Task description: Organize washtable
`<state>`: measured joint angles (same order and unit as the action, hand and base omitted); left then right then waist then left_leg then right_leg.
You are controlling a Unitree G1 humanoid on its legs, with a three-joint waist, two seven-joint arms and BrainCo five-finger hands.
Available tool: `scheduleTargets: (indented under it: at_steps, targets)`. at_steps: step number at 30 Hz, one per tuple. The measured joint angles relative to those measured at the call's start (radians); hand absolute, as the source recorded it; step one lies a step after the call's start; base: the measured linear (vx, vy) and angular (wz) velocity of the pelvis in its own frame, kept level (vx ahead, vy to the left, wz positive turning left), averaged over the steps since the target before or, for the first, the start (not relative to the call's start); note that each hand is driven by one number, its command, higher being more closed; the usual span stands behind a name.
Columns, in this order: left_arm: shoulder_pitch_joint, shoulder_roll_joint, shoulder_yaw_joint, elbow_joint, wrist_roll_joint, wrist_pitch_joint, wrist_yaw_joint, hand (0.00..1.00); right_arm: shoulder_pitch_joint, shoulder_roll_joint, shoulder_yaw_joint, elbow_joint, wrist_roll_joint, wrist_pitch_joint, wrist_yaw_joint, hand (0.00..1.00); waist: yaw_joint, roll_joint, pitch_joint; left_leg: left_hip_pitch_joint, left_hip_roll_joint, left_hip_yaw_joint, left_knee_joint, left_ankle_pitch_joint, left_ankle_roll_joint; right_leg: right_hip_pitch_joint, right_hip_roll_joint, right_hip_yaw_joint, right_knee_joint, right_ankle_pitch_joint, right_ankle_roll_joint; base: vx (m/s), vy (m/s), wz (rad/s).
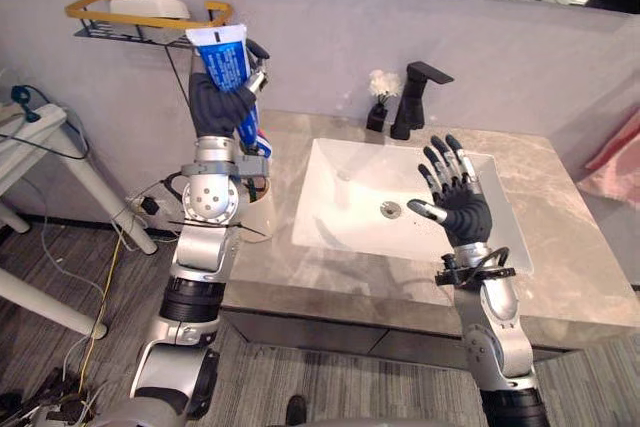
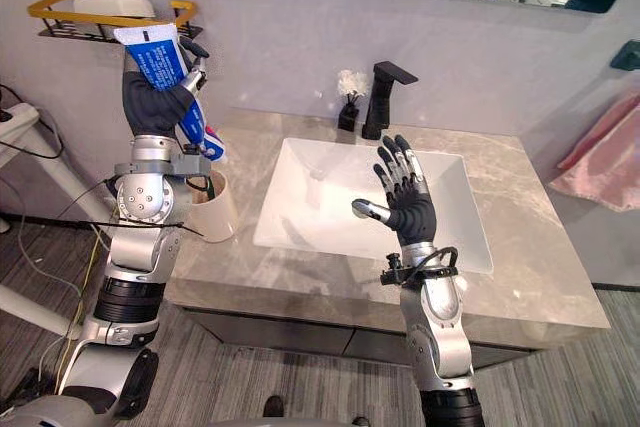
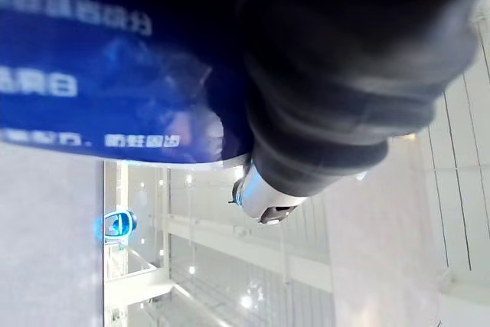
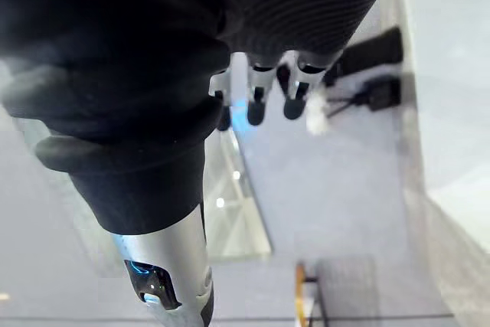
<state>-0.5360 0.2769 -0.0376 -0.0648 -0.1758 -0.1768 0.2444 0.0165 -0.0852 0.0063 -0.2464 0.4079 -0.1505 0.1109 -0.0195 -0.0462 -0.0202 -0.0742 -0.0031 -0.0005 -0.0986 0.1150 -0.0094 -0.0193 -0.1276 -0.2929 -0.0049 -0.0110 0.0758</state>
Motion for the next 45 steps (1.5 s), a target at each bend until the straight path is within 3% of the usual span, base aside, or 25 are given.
scheduleTargets:
  at_steps: [4,28,45]
  targets:
    - [0.000,-0.001,0.003,0.030,0.023,0.008,-0.001,1.00,0.043,0.000,-0.029,0.006,-0.001,0.000,0.000,0.00,-0.022,-0.001,0.004,0.000,0.005,0.005,-0.004,-0.003,-0.004,-0.001,0.007,0.004,-0.017,0.004,-0.007,-0.02,-0.012,-0.06]
    - [-0.001,0.005,0.168,-0.048,0.042,0.014,0.025,1.00,0.140,0.001,-0.074,0.006,-0.016,0.003,0.043,0.00,-0.015,0.004,0.017,0.005,0.000,-0.027,-0.004,-0.004,-0.005,0.032,0.006,-0.033,-0.027,0.006,-0.006,0.01,0.000,0.04]
    - [0.114,-0.015,0.170,-0.048,0.042,0.015,-0.005,1.00,0.141,0.001,-0.074,0.006,-0.016,0.007,0.047,0.00,-0.017,0.007,0.028,0.005,0.001,-0.026,-0.004,-0.002,-0.004,0.031,0.006,-0.033,-0.027,0.008,-0.003,0.00,0.000,0.00]
